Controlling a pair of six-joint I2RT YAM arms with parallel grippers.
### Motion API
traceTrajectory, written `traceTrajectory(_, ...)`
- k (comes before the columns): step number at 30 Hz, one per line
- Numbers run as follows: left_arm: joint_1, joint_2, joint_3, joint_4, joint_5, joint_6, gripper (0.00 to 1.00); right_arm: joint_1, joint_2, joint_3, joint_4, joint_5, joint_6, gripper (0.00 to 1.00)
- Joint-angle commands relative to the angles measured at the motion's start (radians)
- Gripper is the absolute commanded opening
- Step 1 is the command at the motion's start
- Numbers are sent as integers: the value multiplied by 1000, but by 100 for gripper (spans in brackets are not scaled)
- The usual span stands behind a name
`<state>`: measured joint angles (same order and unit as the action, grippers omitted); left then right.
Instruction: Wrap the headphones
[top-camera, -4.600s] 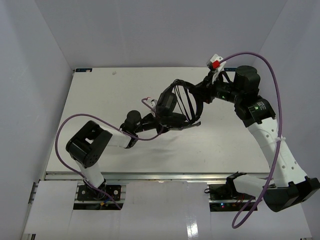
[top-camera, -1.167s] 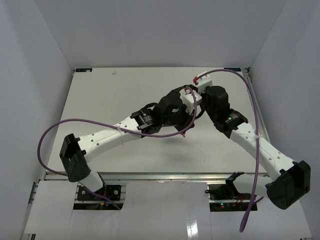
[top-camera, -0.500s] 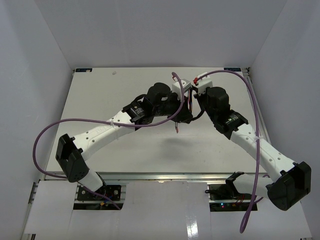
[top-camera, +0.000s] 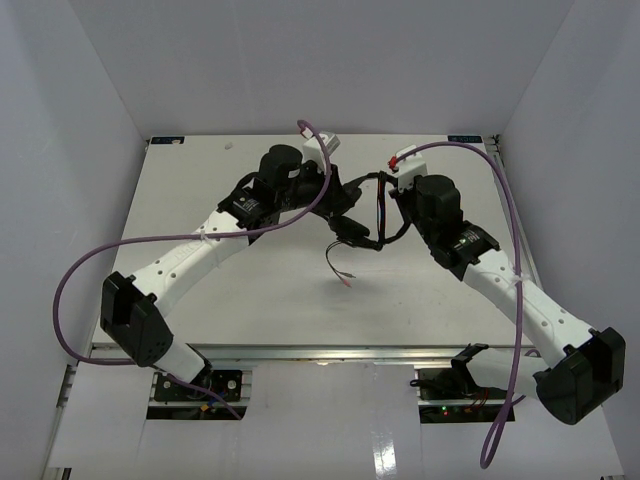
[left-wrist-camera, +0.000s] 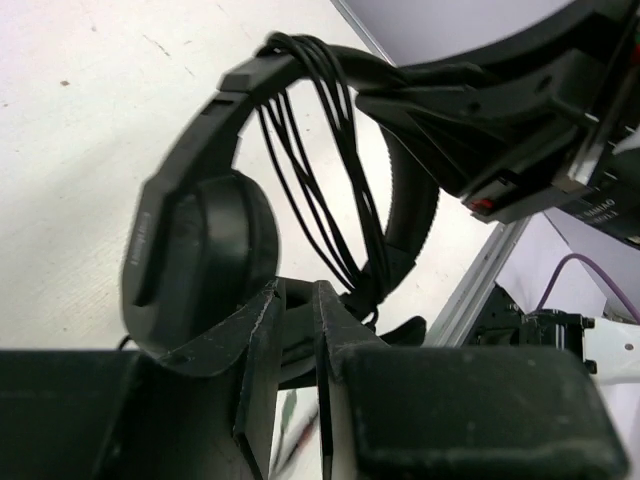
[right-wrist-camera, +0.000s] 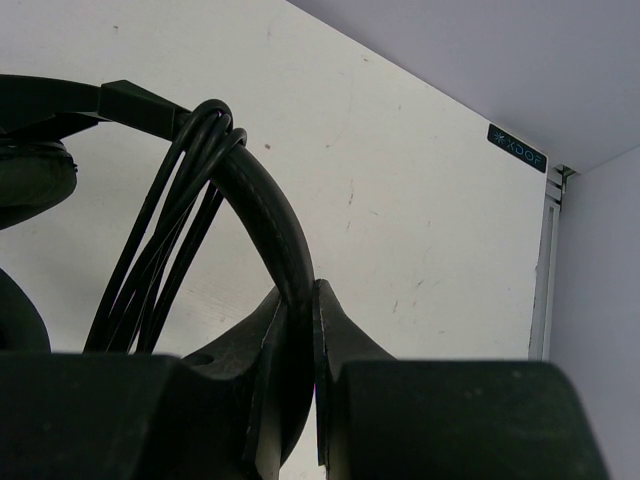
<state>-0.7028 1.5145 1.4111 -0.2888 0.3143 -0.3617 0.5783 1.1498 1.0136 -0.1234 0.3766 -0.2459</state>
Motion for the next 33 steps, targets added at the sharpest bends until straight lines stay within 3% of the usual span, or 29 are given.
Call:
traceTrajectory(1,40,-12,46,20,51,-25,30,6,-41,-4,60,-10,14,8)
traceTrajectory(12,143,-16,82,6,80,-12,31,5,-51,-3,42,-47,31,8)
traceTrajectory(17,200,-141,-39,58,65,9,51,0,-36,11,-3,-109,64,8)
traceTrajectory(20,227,-254,-155,122,51,24,74,-11,4,14,-22,-172,100,8)
traceTrajectory(22,239,-329,-234,148,49,39,83,-18,39,22,-31,-229,125,8)
traceTrajectory(25,243,-465,-373,182,31,58,90,-38,139,58,-46,-332,173,8)
traceTrajectory(29,244,-634,-522,199,0,58,93,-54,326,125,-41,-473,202,8)
traceTrajectory(33,244,-798,-650,188,-17,58,93,-55,499,171,62,-467,181,8)
